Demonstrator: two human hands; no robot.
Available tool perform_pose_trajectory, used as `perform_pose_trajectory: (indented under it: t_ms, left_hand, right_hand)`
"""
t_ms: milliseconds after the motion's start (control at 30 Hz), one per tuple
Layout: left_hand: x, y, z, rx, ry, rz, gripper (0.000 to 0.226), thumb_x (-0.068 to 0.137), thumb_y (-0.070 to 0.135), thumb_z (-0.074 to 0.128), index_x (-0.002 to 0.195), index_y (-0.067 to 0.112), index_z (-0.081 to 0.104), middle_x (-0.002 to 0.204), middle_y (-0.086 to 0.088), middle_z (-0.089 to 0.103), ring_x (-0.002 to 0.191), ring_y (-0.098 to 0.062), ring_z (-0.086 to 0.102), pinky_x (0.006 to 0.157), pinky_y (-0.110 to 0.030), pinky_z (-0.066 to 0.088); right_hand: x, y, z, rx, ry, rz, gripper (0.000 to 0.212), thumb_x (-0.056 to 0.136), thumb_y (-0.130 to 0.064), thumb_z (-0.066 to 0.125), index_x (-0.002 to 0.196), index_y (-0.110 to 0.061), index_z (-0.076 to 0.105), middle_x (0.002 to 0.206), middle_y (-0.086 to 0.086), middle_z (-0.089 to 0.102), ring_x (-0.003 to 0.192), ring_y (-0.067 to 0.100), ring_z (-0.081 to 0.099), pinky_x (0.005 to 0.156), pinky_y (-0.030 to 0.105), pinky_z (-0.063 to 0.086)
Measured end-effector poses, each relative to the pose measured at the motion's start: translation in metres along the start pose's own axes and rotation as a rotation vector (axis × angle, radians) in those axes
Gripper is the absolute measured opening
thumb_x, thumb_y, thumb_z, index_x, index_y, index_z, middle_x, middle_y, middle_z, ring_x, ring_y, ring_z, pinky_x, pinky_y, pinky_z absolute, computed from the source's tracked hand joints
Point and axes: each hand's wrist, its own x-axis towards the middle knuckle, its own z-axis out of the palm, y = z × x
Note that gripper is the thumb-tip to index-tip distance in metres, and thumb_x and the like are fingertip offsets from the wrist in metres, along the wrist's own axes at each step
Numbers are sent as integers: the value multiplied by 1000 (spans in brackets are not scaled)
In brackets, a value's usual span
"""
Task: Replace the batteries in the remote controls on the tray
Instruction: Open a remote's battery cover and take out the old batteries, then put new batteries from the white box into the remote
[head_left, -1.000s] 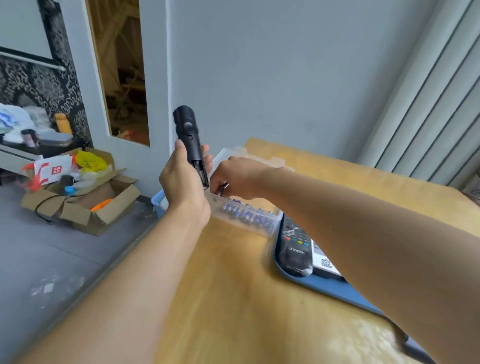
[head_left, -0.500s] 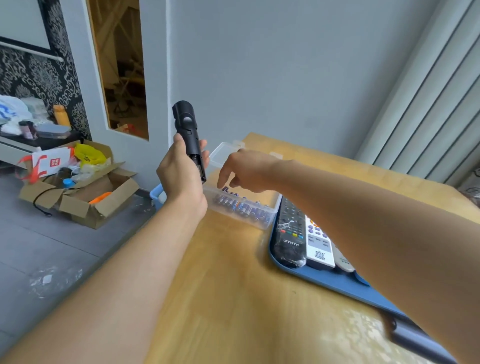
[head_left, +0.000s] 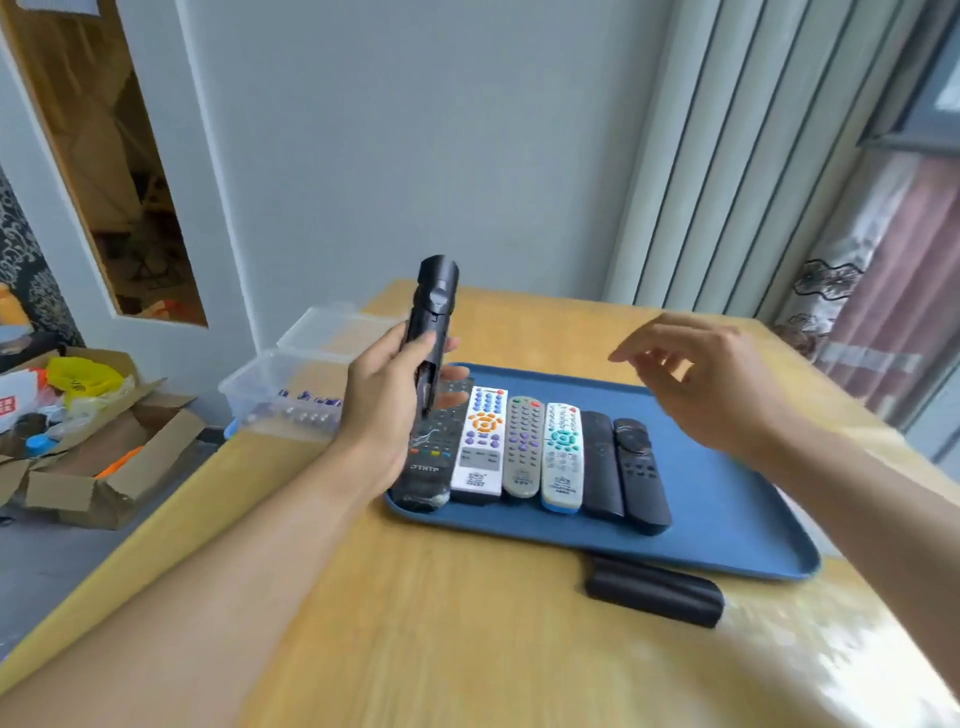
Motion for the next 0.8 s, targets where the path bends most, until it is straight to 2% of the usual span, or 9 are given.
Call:
perform_pose_trajectory:
  t_ms: [200,300,400,500,533,567,633,700,800]
  left_hand:
    - [-41,-42,115,15,-264,-109,20,108,13,46,114,11,65,99,-3,74,73,-21,70,65,-31,61]
    - [-56,-57,159,25,-334,-191,22,108,15,46,116,9,65,104,-5,73,76,-22,71,73,-35,63]
    - [-69,-73,199,6,-337,-219,23,108,15,44,124,10,59,102,-8,74,77,-23,71,73,-33,63]
    - [-75,-92,226,31,-292,-234,51,109,13,41,151,39,33,100,-11,73,75,-23,69,75,-33,63]
    - [-77,-97,231,71,-300,-214,54,109,12,40,152,43,33,99,-11,72,76,-23,68,75,-32,63]
    - [-77,-98,232,110,-314,-184,48,109,11,39,148,39,44,101,-11,70,76,-22,68,74,-30,63]
    - [-75,-99,229,176,-350,-136,39,109,8,38,127,25,67,105,-10,68,76,-19,68,70,-25,60]
    - [-71,-100,227,226,-359,-139,36,108,7,40,117,22,72,106,-7,68,73,-15,70,69,-24,59]
    - [-63,-101,226,262,-376,-239,30,100,4,58,124,16,70,101,-2,69,76,-15,70,70,-21,58]
  right_hand:
    - [-61,74,-54,-106,165,256,22,89,-7,68,91,-27,77,90,-11,68,68,11,64,66,42,56]
    - [-80,94,-68,-207,249,340,21,89,-8,66,90,-27,76,89,-12,64,67,11,61,69,37,55]
    - [-100,111,-70,-297,320,433,20,91,-12,63,93,-28,75,89,-14,57,69,12,55,68,29,46]
    - [-109,122,-61,-334,248,495,19,92,-16,62,94,-30,74,95,-11,62,80,11,56,67,27,43]
    - [-111,123,-59,-336,233,488,18,91,-17,62,93,-30,74,94,-10,63,82,12,57,67,26,42]
    - [-111,122,-58,-333,234,480,17,91,-16,62,92,-28,73,92,-8,63,83,13,57,66,27,42]
    - [-110,119,-56,-347,260,473,13,89,-17,63,92,-27,71,91,-7,62,86,14,56,68,29,46]
    - [-111,120,-57,-350,283,567,11,89,-24,63,100,-27,66,96,-7,62,94,16,57,76,33,48]
    - [-112,124,-59,-252,182,866,32,92,-50,57,115,-27,54,115,-7,62,107,19,58,80,36,46]
